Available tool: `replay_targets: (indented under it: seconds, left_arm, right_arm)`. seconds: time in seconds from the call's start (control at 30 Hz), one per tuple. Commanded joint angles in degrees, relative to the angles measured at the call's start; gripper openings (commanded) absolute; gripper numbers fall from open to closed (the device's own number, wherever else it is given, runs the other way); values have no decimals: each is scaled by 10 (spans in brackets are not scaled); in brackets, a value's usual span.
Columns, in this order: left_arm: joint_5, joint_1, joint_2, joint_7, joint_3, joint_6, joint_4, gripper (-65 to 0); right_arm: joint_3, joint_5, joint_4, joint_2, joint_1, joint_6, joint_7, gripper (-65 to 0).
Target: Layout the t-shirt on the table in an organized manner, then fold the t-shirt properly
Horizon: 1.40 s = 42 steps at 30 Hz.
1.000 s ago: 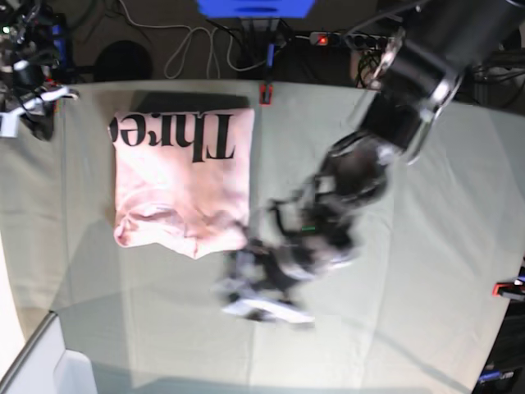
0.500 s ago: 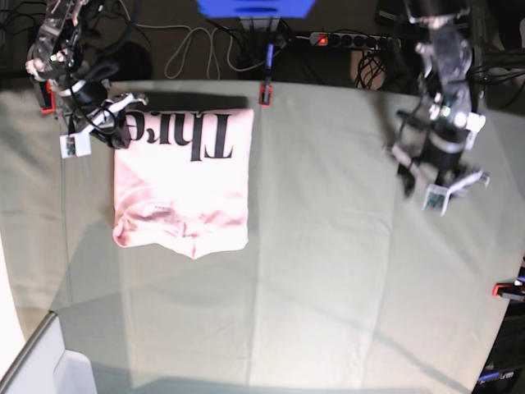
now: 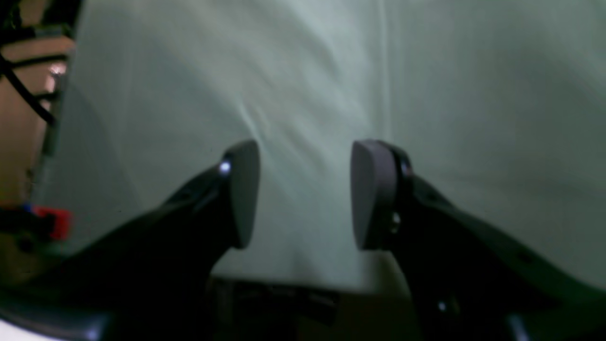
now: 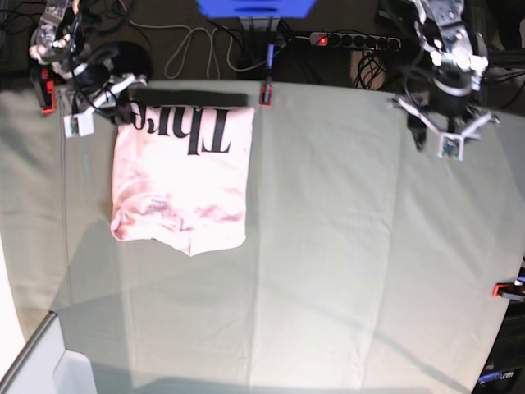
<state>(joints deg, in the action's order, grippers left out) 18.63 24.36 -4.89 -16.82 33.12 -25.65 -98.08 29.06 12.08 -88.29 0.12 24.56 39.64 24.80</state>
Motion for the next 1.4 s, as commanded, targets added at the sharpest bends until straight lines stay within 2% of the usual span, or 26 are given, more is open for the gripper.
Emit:
replay_targets:
  seconds: [0.0,0.17,0.23,0.33,0.47,0.57,0.6,0.67,0.77,0.83,0.9,1.03,1.13,1.2,1.27,1.37]
  left_arm:
    - [-4,13,-3,12,2,2,-10,-348]
    - [-4,63,-40,12,2,2,-4,-349]
    - [-4,85,-41,12,2,2,-3,-359]
    - [-4,113,-41,11,-2,2,21,-452]
    - [-4,120,-41,11,-10,6,104,-650]
    - [-4,90,-41,12,-7,6,212,-634]
    - [-4,70,-41,12,-10,6,254,-648]
    - [-4,34,-28,15,-9,6,332,-650]
    - [-4,-27,-3,17,-11,6,451,-650]
    - [-4,-69,19,19,-12,6,541,-650]
    - [-4,-118,41,50,-11,6,637,-650]
    - [13,-209,86,162,-22,8,863,-650]
    - [35,-260,113,215,-54,8,977,-650]
    - [44,-267,114,216,-73,8,981,-650]
    - [40,-268,113,193,-91,8,975,-650]
    - [40,-267,106,176,-100,2,968,-650]
  right_arm:
    - [17,11,-27,3,1,4,-16,-600]
    - [114,25,-78,-40,2,4,-13,-600]
    - [154,24,-93,-57,2,4,-11,-600]
    - [199,21,-93,-77,10,4,-9,-600]
    - [219,21,-75,-91,48,4,-2,-600]
    - [212,21,-8,-91,63,4,18,-600]
    - [204,20,30,-91,63,4,20,-600]
    - [185,3,93,-90,54,4,19,-600]
    - [177,-62,173,-79,23,4,20,-600]
    - [176,-131,235,-75,-1,4,17,-600]
    - [182,-201,299,-65,-34,4,7,-608]
    - [183,-273,421,-51,-65,4,-69,-650]
    - [177,-278,487,-39,-64,4,-177,-650]
    - [168,-279,550,-24,-63,-69,-269,-650]
    - [134,-279,622,9,-63,-145,-343,-650]
    - [70,-279,716,50,-69,-256,-409,-650]
